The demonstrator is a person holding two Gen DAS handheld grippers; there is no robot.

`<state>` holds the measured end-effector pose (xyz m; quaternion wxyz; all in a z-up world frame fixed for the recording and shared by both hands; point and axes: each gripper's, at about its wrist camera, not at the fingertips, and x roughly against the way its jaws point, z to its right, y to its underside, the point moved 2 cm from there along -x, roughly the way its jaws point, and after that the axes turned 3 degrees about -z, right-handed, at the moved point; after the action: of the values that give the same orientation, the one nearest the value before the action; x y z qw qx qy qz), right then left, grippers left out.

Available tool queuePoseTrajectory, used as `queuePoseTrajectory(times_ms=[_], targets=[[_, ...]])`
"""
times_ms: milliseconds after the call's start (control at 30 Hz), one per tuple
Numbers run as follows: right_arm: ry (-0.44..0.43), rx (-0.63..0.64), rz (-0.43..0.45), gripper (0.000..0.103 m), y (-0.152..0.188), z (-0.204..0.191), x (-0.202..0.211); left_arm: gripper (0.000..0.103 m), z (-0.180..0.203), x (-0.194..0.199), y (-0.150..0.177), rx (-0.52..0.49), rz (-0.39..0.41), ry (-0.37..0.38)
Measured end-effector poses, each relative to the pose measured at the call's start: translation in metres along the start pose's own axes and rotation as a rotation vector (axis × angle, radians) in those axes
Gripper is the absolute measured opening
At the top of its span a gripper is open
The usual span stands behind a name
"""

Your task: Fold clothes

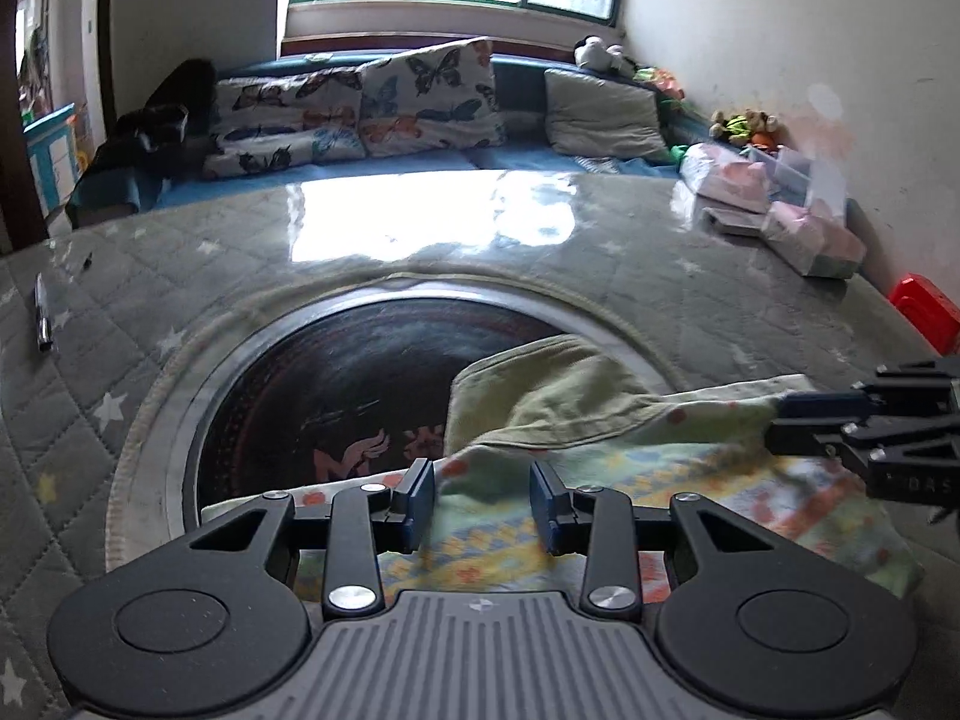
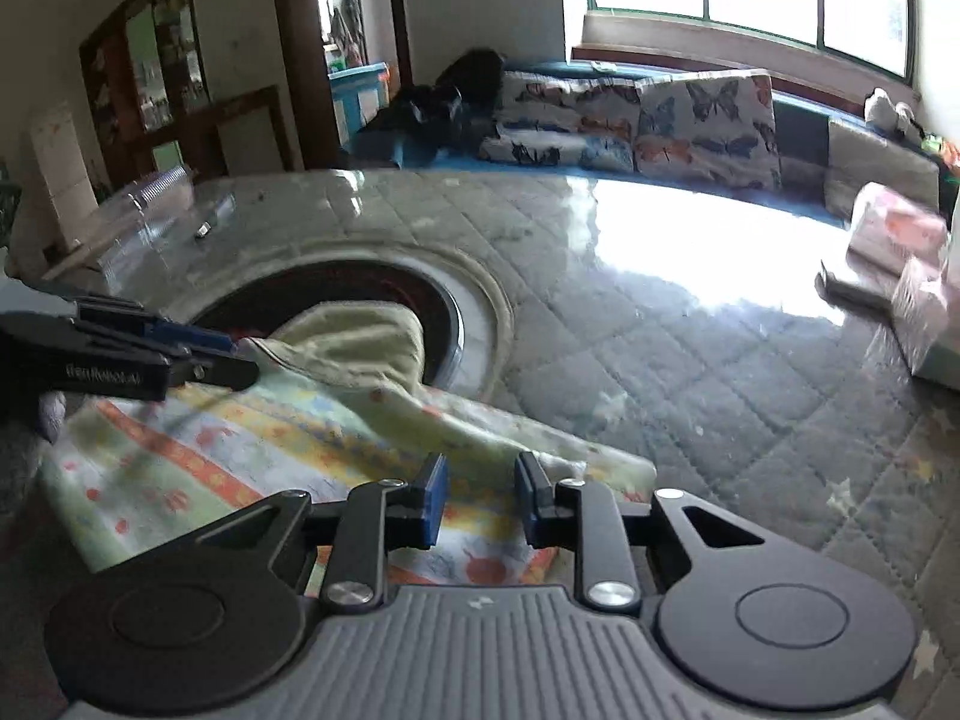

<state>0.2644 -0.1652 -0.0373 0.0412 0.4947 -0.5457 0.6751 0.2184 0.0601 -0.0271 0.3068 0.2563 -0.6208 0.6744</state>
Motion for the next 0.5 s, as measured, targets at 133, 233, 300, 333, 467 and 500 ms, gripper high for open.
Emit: queuePoseTrajectory(times_ms=[133, 233, 300, 333, 467, 500], targets=[[-0.006, -0.005, 0.016, 0.027, -0.001, -0.001, 0.004, 0.039, -0.01, -0.002, 0.002, 0.035, 0.006, 0.003], [-0.006, 0.022, 0.037, 0.042, -0.003, -0.01, 0.014, 0.04, -0.013, 0.01, 0.001, 0.046, 0.026, -0.006], [-0.018, 0.042, 0.057, 0.046, -0.004, -0.019, 0.022, 0.04, -0.015, 0.02, 0.002, 0.049, 0.044, -0.011], [-0.029, 0.052, 0.065, 0.051, -0.003, -0.024, 0.027, 0.042, -0.018, 0.026, 0.004, 0.053, 0.05, -0.021], [-0.065, 0.1, 0.088, 0.06, 0.002, -0.046, 0.041, 0.057, -0.028, 0.049, 0.013, 0.07, 0.071, -0.061], [-0.075, 0.113, 0.089, 0.061, 0.004, -0.052, 0.043, 0.059, -0.03, 0.054, 0.017, 0.078, 0.071, -0.068]])
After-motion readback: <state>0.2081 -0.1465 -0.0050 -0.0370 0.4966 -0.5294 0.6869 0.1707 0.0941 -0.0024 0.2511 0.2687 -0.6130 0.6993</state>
